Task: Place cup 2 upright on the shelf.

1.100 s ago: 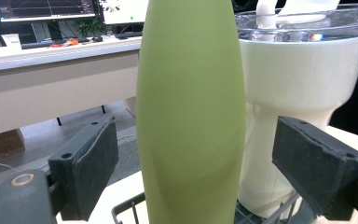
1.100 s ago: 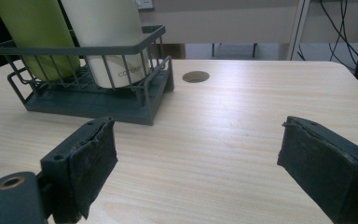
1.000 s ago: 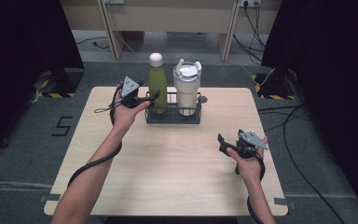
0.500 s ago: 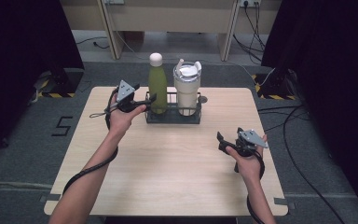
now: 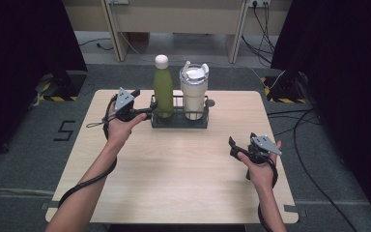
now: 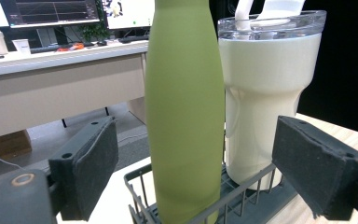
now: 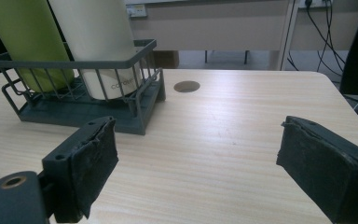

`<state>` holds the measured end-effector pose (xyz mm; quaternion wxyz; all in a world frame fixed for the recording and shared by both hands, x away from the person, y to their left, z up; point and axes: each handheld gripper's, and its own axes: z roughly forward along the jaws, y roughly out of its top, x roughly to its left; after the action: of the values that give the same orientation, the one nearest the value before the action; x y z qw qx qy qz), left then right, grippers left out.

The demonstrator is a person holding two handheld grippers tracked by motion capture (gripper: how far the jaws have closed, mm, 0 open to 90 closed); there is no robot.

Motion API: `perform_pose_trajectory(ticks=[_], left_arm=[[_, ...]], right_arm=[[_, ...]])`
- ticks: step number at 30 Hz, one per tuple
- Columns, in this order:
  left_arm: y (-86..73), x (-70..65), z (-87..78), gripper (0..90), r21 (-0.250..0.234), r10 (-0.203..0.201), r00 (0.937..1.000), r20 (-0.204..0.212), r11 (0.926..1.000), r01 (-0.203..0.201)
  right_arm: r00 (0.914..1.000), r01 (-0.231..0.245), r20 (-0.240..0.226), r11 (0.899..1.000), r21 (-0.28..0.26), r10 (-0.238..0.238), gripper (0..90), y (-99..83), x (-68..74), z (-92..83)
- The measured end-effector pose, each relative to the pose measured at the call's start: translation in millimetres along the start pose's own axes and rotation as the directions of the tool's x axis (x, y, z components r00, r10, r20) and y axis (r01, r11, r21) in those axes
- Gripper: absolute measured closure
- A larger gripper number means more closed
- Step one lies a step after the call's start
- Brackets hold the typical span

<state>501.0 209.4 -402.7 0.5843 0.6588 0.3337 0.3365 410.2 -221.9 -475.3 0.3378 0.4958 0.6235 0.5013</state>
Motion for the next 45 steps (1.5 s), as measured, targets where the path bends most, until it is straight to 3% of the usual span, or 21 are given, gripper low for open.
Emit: perform_pose_trajectory(ticks=[21, 32, 45], left_arm=[[-12.8, 7.5, -38.7, 14.2, 0.012, 0.018, 0.9996, -0.019, 0.9998, -0.018], [-22.5, 5.0, -55.4, 14.3, 0.018, 0.021, 0.9997, -0.012, 0.9996, -0.021], [-42.4, 4.5, -74.2, 14.3, 0.039, 0.014, 0.9998, -0.015, 0.9992, -0.013]], right_arm=[[1.0000, -0.007, -0.001, 1.000, -0.001, 0.007, 11.7, -0.3, 0.2, -1.6], [1.0000, -0.005, -0.002, 1.000, -0.001, 0.005, 11.9, -0.5, -0.3, -2.4], [1.0000, -0.008, 0.000, 1.000, -0.002, 0.008, 12.1, -0.4, -1.5, -3.5]])
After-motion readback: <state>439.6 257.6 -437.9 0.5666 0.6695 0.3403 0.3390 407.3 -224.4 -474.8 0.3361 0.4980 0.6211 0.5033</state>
